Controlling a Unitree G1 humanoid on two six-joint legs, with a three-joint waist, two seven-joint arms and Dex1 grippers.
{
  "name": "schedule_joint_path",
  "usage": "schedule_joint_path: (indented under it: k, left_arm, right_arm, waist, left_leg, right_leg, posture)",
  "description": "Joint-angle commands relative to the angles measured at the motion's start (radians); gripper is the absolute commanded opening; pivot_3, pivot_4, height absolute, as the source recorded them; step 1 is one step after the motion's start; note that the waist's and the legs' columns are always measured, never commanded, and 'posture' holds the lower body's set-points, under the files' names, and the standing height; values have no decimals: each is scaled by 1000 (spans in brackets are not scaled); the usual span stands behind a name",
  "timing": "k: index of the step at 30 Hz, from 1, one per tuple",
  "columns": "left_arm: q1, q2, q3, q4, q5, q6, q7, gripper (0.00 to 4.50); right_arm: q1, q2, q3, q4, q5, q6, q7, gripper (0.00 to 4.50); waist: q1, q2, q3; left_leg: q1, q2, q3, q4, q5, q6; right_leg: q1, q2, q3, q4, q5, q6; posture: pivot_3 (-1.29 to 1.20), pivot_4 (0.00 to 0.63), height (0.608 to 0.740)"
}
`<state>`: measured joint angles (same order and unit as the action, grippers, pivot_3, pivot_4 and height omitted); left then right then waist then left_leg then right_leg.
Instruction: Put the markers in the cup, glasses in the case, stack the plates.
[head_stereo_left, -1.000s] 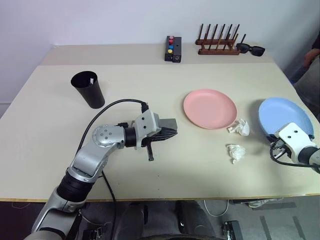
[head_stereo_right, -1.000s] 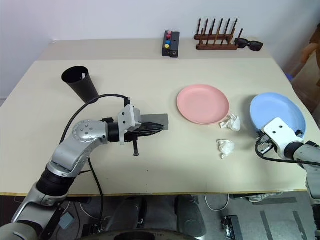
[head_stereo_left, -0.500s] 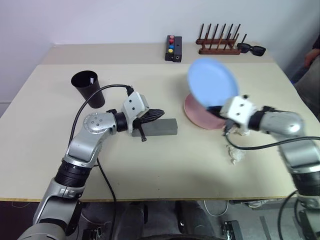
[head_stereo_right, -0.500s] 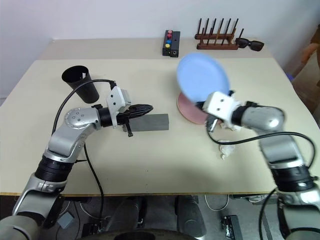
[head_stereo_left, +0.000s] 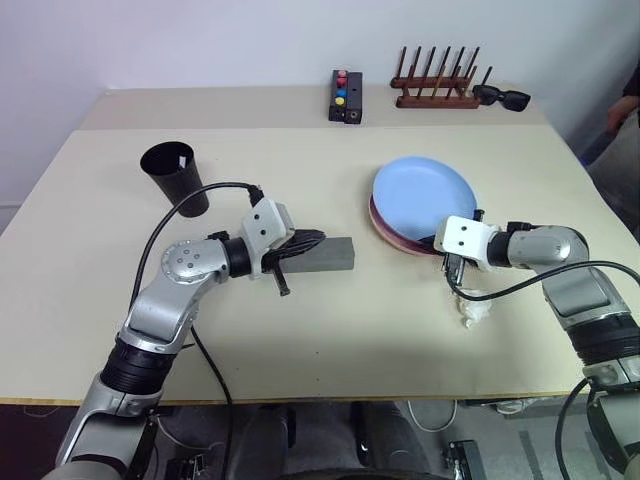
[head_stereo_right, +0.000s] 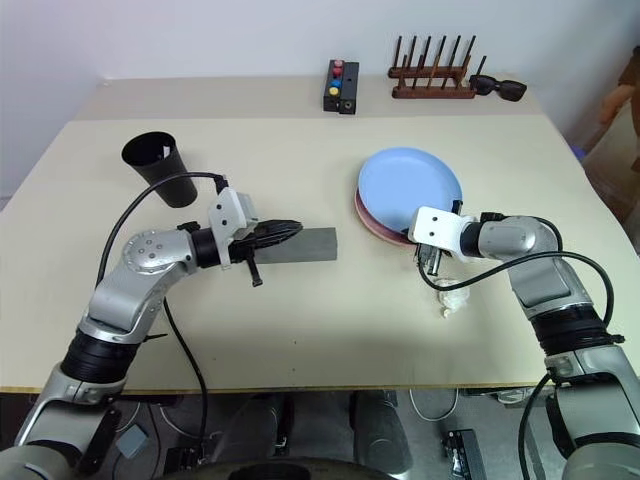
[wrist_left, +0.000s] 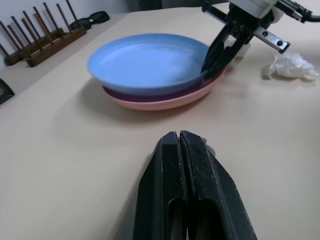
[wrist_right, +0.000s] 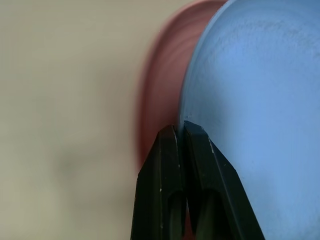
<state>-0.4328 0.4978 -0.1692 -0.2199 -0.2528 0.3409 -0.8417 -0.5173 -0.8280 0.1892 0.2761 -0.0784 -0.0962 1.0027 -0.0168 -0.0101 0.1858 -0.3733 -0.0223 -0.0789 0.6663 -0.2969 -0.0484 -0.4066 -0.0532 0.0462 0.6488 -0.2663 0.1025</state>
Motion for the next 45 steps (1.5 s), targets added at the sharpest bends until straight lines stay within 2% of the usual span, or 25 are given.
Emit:
schedule_joint_path:
  k: [1,2,8,19,23,26,32,37,45]
  left_arm:
    - [-9,-5,1,-34,-3,-5,2,0]
    - [-10,-6,-1,-35,-3,-5,2,0]
    - [-5,-6,-12,-38,0,-7,-8,0]
    - [-32,-20,-29,7,3,-30,-44,0]
    - [-33,-23,-32,15,5,-37,-54,0]
    - [-33,-22,-37,18,4,-44,-64,0]
    - [-48,-28,-37,31,5,-49,-71,0]
    - [-44,-20,-34,14,-4,-36,-81,0]
    - [-24,-3,-36,-19,-8,-13,-88,0]
  right_arm:
    - [-25,-24,-11,-2,3,-22,39,591]
    - [-23,-26,-17,-5,6,-23,44,861]
    - [-24,-52,-62,-46,-9,-33,0,3831]
    - [97,-151,-274,-309,126,194,-5,3831]
    - [251,-175,-414,-388,191,292,-10,3831]
    - [320,-176,-455,-404,204,324,-19,3831]
    - [373,-174,-463,-343,201,320,-26,3831]
    - [316,-81,-440,-219,230,333,-90,3831]
    - [281,-22,-373,-92,199,324,-145,3831]
  waist:
    - [0,0,0]
    - [0,0,0]
    - [1,0,0]
    - [6,0,0]
    - [8,0,0]
    - [4,0,0]
    - [0,0,0]
    - [1,0,0]
    - [2,0,0]
  left_leg:
    - [0,0,0,0,0,0]
    - [0,0,0,0,0,0]
    - [0,1,-1,0,0,0]
    - [-1,1,-1,0,0,0]
    - [-1,1,-1,0,0,0]
    - [-1,1,-1,0,0,0]
    - [1,2,0,0,0,0]
    - [1,2,0,1,0,0]
    - [0,2,0,0,0,0]
  right_leg:
    - [0,0,0,0,0,0]
    - [0,1,0,0,0,0]
    - [0,1,0,0,0,0]
    - [0,1,0,0,0,0]
    - [0,1,0,0,0,0]
    - [0,1,0,0,0,0]
    - [1,3,1,0,0,-1]
    - [1,3,1,0,0,-1]
    - [1,3,1,0,0,-1]
  posture:
    - [0,150,735]
    - [0,150,735]
    - [0,150,735]
    - [0,150,735]
    - [0,150,735]
    - [0,150,735]
    - [0,150,735]
    - [0,150,735]
    - [0,150,735]
